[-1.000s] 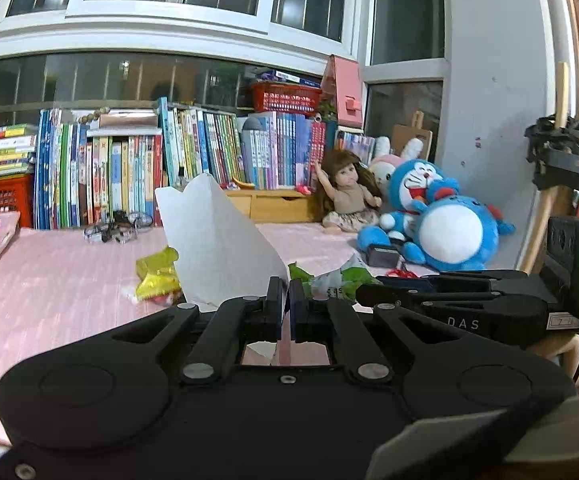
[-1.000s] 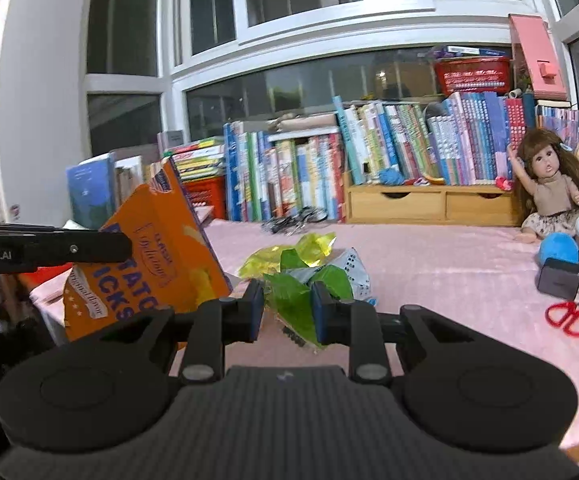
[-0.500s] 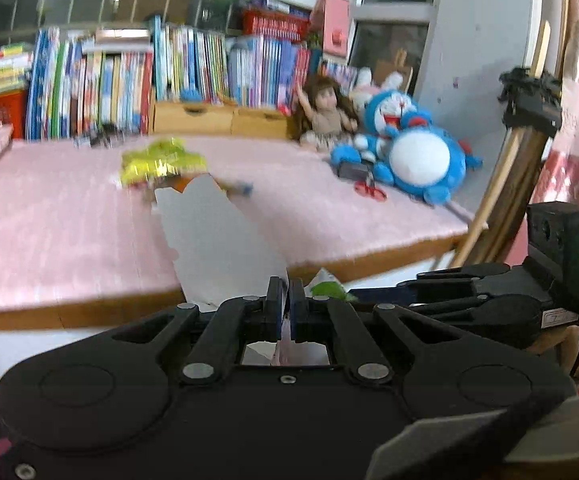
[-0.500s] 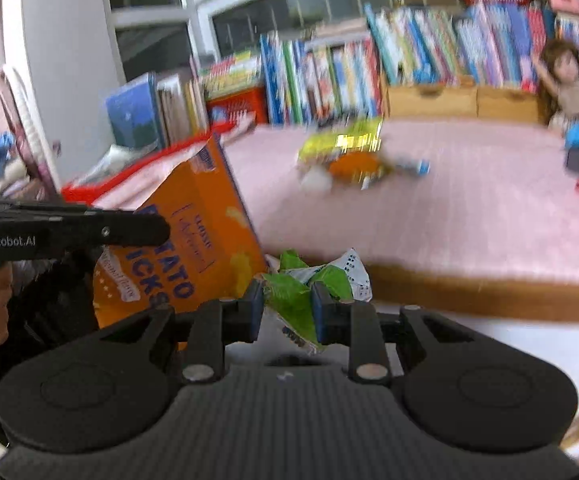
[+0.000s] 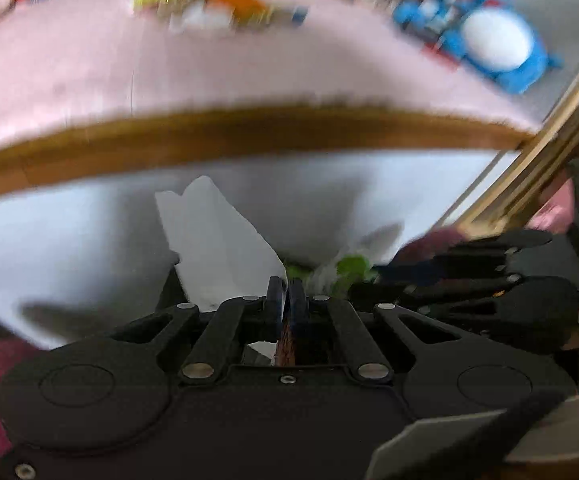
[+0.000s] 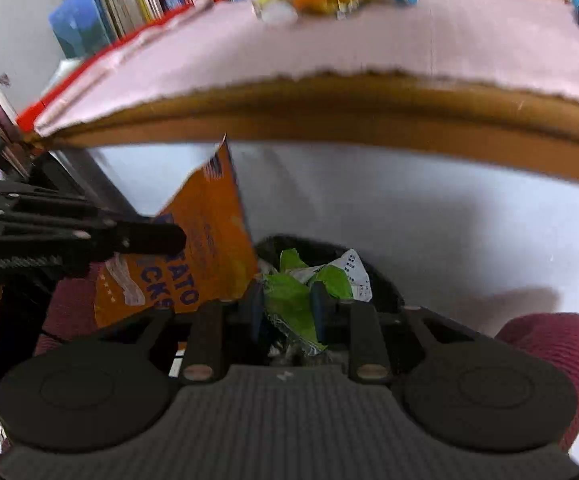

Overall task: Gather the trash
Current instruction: 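Carry both items below the bed edge and open both grippers over the trash bag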

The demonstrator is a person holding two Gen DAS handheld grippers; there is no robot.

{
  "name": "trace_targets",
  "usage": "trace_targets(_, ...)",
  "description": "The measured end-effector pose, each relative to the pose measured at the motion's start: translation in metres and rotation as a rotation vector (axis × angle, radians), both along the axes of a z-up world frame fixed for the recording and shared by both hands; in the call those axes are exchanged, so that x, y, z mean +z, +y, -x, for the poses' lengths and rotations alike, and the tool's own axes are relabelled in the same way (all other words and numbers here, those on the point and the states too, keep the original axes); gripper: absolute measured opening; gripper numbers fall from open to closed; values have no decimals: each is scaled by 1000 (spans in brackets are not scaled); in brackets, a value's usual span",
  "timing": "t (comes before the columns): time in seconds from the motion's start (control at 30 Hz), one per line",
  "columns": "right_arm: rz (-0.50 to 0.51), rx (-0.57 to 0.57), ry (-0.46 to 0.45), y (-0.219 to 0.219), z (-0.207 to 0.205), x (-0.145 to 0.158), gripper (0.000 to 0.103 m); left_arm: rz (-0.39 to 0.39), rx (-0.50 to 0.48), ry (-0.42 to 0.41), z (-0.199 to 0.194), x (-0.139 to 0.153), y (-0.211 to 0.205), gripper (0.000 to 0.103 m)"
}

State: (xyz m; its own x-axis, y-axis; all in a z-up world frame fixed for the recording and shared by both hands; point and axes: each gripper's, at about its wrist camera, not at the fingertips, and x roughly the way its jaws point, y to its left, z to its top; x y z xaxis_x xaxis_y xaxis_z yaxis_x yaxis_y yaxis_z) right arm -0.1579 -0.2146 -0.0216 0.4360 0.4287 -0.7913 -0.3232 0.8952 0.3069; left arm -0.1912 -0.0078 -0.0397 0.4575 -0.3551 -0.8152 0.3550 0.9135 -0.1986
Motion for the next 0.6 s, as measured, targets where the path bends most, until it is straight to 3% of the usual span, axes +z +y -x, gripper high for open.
trace_targets(0.17, -9, 11, 79, 3, -14, -23, 30, -50, -10, 58, -20, -32, -9, 3)
trace_targets(0.33, -12, -6, 141, 4, -29, -41, 31, -53, 8, 130, -44, -56, -12, 4)
trace_targets(0.6, -8, -15, 207, 6, -42, -61, 32, -69, 15, 183, -61, -78, -13, 5)
